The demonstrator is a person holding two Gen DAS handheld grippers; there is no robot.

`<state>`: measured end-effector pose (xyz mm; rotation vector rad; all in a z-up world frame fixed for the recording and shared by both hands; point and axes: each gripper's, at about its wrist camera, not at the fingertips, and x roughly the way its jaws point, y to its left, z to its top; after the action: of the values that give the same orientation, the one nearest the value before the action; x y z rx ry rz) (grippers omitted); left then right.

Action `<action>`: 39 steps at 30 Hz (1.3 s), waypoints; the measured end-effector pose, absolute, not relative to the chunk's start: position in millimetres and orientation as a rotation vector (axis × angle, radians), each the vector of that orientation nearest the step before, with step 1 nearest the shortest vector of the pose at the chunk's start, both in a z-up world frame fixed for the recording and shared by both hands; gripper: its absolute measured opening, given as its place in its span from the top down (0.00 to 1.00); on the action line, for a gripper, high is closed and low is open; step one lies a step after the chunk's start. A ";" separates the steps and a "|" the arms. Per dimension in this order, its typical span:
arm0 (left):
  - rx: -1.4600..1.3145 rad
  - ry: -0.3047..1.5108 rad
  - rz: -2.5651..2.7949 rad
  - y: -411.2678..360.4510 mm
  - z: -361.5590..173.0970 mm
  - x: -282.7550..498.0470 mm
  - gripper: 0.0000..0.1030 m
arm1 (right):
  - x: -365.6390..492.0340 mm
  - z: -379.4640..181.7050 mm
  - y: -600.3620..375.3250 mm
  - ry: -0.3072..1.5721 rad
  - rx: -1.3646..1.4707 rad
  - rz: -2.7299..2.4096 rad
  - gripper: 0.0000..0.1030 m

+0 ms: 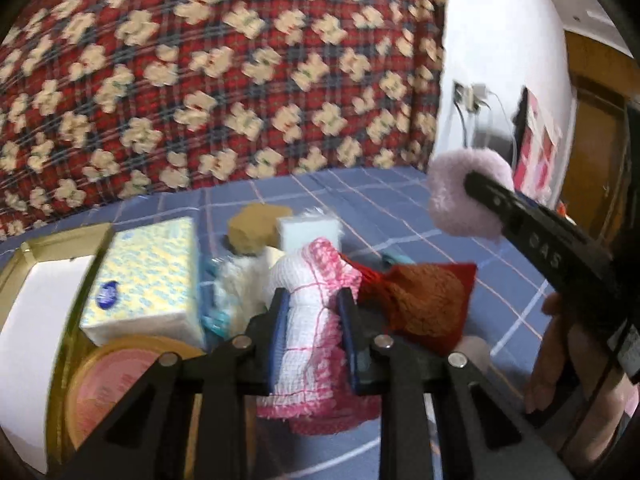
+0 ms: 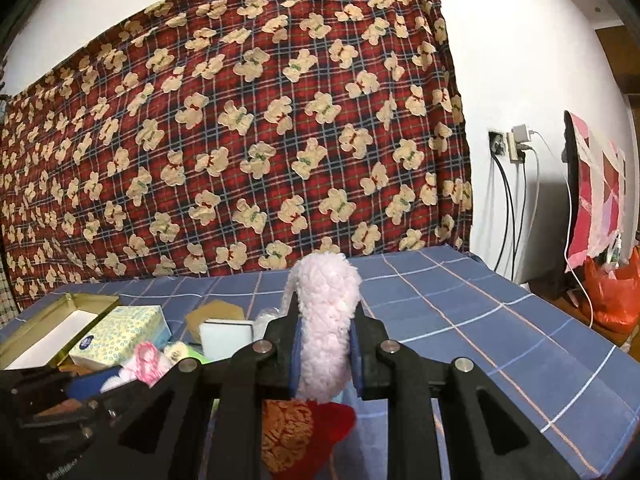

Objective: Organize soft objects
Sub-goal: 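Carry the knitted cloth and pink puff with both tools toward the gold tray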

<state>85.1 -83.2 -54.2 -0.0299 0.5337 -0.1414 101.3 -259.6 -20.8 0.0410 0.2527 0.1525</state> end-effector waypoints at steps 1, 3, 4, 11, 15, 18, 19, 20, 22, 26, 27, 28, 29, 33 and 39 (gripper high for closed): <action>-0.028 0.524 -0.132 -80.0 -53.4 84.9 0.78 | 102.6 -20.9 -256.4 0.256 0.036 0.155 0.80; -0.048 0.513 -0.123 -73.6 -53.2 84.6 0.78 | 104.2 -21.5 -252.3 0.260 0.036 0.162 0.80; -0.051 0.508 -0.117 -71.7 -52.9 84.1 0.78 | 105.2 -21.6 -250.5 0.262 0.040 0.167 0.80; -0.017 0.456 -0.066 -67.0 -50.6 79.9 0.78 | 110.1 -23.2 -241.0 0.277 0.035 0.176 0.80; -0.018 0.427 -0.063 -66.3 -49.2 74.1 0.78 | 107.8 -22.2 -234.0 0.262 0.017 0.189 0.80; -0.007 0.406 -0.069 -68.0 -47.8 70.4 0.78 | 107.5 -21.4 -234.2 0.257 0.028 0.202 0.80; -0.006 0.400 -0.074 -68.2 -47.2 69.3 0.78 | 107.9 -21.2 -235.6 0.257 0.035 0.199 0.80; -0.006 0.391 -0.076 -68.2 -46.6 67.9 0.78 | 107.9 -21.0 -237.3 0.255 0.042 0.190 0.80; -0.008 0.376 -0.079 -68.0 -45.5 65.3 0.78 | 107.4 -20.7 -238.9 0.251 0.049 0.188 0.80; -0.003 0.344 -0.073 -69.2 -43.1 59.4 0.78 | 102.1 -19.3 -238.1 0.225 0.039 0.182 0.80; -0.004 0.339 -0.071 -69.1 -42.6 58.6 0.78 | 101.2 -18.9 -238.0 0.220 0.038 0.183 0.80; -0.006 0.335 -0.068 -68.7 -42.4 58.0 0.78 | 100.1 -18.7 -238.3 0.215 0.038 0.184 0.80; -0.008 0.331 -0.066 -68.0 -42.0 57.2 0.78 | 99.3 -18.3 -238.8 0.210 0.041 0.187 0.80; -0.018 0.307 -0.042 -65.2 -40.6 53.4 0.78 | 94.9 -16.0 -241.1 0.183 0.050 0.188 0.80; -0.033 0.298 0.010 -57.9 -40.3 52.6 0.78 | 94.2 -15.6 -238.8 0.186 0.035 0.183 0.79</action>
<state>52.6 -57.9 -40.3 -0.0331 0.2980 0.0102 94.2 -238.8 -15.6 0.0354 0.1862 0.1829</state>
